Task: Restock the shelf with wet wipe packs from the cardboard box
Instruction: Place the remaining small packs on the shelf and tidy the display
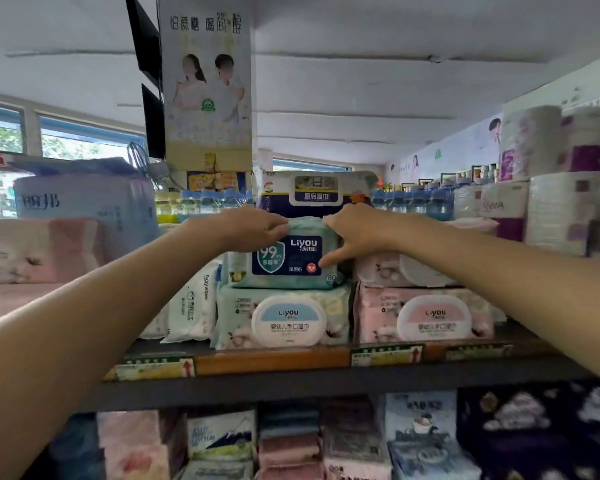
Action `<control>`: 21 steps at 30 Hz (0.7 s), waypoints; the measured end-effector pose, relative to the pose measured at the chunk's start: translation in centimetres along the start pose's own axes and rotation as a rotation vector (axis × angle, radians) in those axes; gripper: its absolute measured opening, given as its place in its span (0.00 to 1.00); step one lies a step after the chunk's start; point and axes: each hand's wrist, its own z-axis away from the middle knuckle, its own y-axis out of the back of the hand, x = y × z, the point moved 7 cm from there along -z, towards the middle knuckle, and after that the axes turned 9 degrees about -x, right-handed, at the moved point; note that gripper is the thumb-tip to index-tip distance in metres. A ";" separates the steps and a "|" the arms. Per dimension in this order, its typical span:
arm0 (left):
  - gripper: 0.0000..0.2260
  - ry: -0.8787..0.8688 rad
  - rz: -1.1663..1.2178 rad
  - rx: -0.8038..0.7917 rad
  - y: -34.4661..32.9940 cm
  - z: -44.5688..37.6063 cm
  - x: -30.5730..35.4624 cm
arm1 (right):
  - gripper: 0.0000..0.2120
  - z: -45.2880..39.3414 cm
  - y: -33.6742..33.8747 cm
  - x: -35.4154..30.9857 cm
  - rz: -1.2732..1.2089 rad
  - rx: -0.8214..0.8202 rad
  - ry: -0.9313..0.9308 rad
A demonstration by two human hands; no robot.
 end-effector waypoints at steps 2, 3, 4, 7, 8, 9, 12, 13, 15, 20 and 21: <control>0.22 0.010 -0.011 0.019 -0.5 0.3 -0.6 | 0.31 0.1 -0.4 0.5 0.013 -0.008 -0.023; 0.22 0.018 -0.025 0.024 -0.7 0.4 -1.0 | 0.32 0.1 -0.4 0.6 0.022 -0.008 -0.031; 0.22 0.027 -0.038 0.031 -0.8 0.7 -1.4 | 0.33 0.0 -0.3 0.5 0.054 -0.006 -0.035; 0.22 0.025 -0.046 0.077 -0.2 1.5 -1.5 | 0.32 0.0 0.1 0.5 0.123 0.031 -0.051; 0.21 0.003 -0.034 0.112 0.1 1.7 -1.1 | 0.31 0.4 0.3 0.6 0.132 0.069 -0.059; 0.19 -0.035 -0.025 0.156 0.5 2.0 -0.3 | 0.30 0.9 0.4 0.8 0.158 0.116 -0.070; 0.17 -0.164 -0.060 0.274 1.5 2.6 2.7 | 0.24 3.0 0.4 1.4 0.213 0.221 -0.085; 0.16 -0.194 -0.082 0.304 1.6 2.6 3.7 | 0.23 3.8 0.3 1.8 0.202 0.232 -0.089; 0.16 -0.239 -0.093 0.372 1.9 2.3 5.6 | 0.23 5.2 0.5 2.5 0.184 0.245 -0.106; 0.15 -0.302 -0.044 0.468 2.7 1.6 10.5 | 0.25 8.4 1.0 5.8 0.133 0.219 -0.179; 0.16 -0.313 -0.038 0.477 2.9 1.5 11.4 | 0.25 9.1 0.8 6.7 0.132 0.213 -0.190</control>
